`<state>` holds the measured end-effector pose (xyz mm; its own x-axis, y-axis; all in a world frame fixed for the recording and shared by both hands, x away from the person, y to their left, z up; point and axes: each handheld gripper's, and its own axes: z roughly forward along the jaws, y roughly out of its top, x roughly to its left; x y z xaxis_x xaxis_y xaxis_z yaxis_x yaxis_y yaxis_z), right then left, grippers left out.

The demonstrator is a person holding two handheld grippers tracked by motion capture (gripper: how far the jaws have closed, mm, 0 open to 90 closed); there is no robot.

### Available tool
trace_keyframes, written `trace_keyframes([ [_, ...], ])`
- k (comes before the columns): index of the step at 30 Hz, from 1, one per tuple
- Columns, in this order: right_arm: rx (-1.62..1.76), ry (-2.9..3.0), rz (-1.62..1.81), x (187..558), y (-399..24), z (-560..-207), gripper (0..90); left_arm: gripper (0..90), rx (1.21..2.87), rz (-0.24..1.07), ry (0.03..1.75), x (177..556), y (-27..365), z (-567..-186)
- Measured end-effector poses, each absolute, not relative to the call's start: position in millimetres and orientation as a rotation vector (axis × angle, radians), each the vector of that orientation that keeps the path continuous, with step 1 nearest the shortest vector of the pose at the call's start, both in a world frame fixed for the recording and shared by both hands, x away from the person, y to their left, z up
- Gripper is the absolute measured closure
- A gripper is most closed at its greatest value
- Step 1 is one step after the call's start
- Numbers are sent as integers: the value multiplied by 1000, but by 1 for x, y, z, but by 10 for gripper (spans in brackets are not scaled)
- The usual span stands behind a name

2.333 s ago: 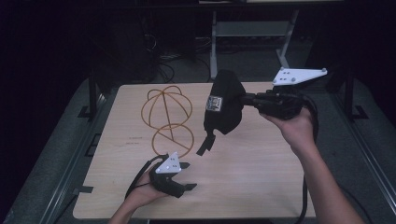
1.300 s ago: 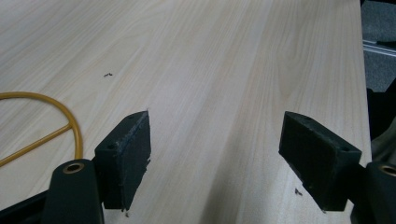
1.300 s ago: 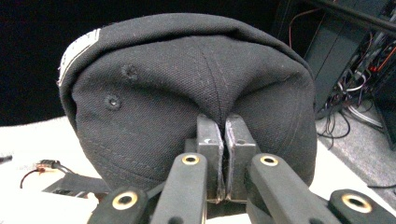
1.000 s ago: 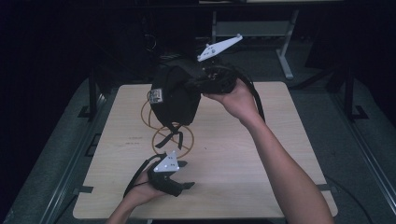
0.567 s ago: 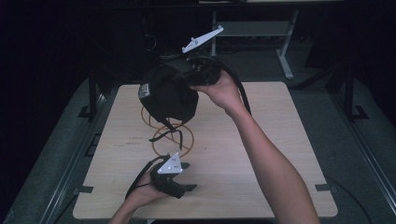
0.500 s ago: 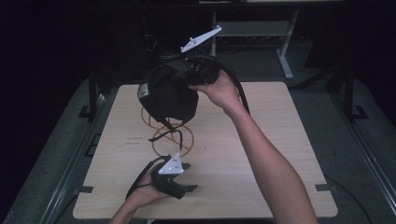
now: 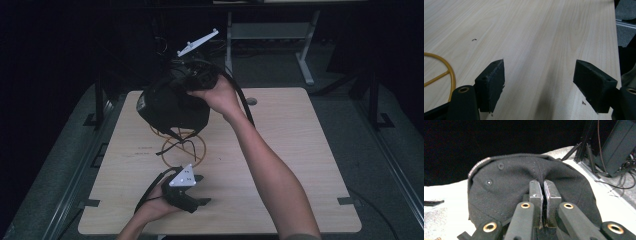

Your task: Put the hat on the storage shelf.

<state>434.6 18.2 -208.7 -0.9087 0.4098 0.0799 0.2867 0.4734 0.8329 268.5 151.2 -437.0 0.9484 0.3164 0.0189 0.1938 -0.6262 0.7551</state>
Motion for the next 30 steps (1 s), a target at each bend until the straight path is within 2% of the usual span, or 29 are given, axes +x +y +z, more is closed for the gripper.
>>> trace_keyframes([
  [4,613,2606,1410,436,35,-218,823,249,2260,184,356,268,151,-437],
  [5,597,2621,1408,437,40,-221,762,249,2265,189,353,269,151,-437],
  [7,622,2658,1362,437,49,-228,586,249,2261,191,353,268,151,-437],
  [8,620,2658,1345,437,51,-231,561,249,2260,190,352,268,151,-437],
  [10,610,2654,1384,437,51,-234,557,249,2260,184,354,267,151,-437],
  [15,635,2638,1377,434,44,-232,481,249,2252,190,349,266,151,-438],
  [30,691,2568,1432,432,2,-222,394,247,2248,190,362,269,154,-437],
])
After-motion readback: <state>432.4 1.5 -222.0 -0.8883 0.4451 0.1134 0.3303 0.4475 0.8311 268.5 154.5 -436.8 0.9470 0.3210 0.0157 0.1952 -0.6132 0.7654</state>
